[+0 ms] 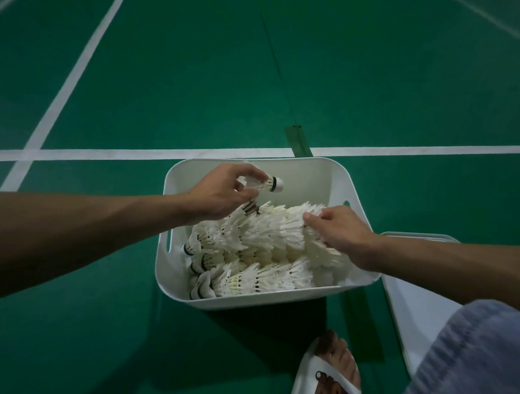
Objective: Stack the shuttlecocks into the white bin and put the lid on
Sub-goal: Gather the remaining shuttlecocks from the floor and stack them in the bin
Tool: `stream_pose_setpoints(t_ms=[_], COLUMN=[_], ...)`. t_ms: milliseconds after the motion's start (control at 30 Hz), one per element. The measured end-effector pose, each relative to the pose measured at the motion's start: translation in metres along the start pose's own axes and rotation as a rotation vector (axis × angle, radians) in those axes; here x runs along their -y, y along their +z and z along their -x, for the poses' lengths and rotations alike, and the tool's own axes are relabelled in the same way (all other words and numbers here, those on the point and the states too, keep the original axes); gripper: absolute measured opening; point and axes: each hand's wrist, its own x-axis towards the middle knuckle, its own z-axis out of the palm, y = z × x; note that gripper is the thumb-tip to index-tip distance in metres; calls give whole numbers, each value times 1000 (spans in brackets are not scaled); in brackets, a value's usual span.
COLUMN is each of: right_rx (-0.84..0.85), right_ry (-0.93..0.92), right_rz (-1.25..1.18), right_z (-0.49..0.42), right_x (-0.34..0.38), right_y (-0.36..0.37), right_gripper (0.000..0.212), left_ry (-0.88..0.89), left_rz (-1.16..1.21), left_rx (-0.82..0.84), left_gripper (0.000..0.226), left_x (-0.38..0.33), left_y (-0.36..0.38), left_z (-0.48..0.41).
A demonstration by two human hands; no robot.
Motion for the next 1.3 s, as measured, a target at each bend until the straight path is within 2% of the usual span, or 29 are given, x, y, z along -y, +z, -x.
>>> stream_pose_setpoints(t_ms=[100, 233, 333, 433, 567, 633, 767, 867, 1000, 1067, 1200, 1300], right_rx=[9, 22, 41, 40, -115, -105, 53, -15, -128, -155, -137, -170], right_ry=[46, 185, 207, 160, -157, -290, -435, -395, -305, -238, -215, -206], right_rz=[-53, -406, -479, -390, -73, -145, -235, -256, -313, -415, -507, -491], right_z=[-4, -13, -13, -14, -19, -18, -16, -23, -32, -35, -34, -31], right_x=[3, 10, 9, 3, 1, 6, 15, 12, 2, -3, -1, 2], right_y=[4, 0, -6, -10, -21, -25, -26, -26, -25, -24, -20, -16], right_gripper=[49, 42, 37, 29, 8, 25, 65, 74, 66, 65, 62, 58], left_ry=[20, 47, 55, 22, 65, 116, 168, 178, 254, 280, 362, 419], left_rz=[-14, -17, 41, 131, 101, 50, 24, 39, -117, -186, -466, -670], left_rx=[-35, -82, -91, -89, -65, -33, 82, 94, -119, -17, 394, 499], left_gripper=[21, 11, 24, 40, 33, 31, 35, 40, 55, 59, 79, 82], left_x=[3, 4, 0, -8, -20, -27, -43, -47, -37, -26, -7, -2], left_y=[-1, -2, -1, -1, 3, 9, 23, 33, 41, 44, 59, 63], left_z=[-1, -3, -4, -6, -16, -22, -35, -42, -42, -34, -21, -26])
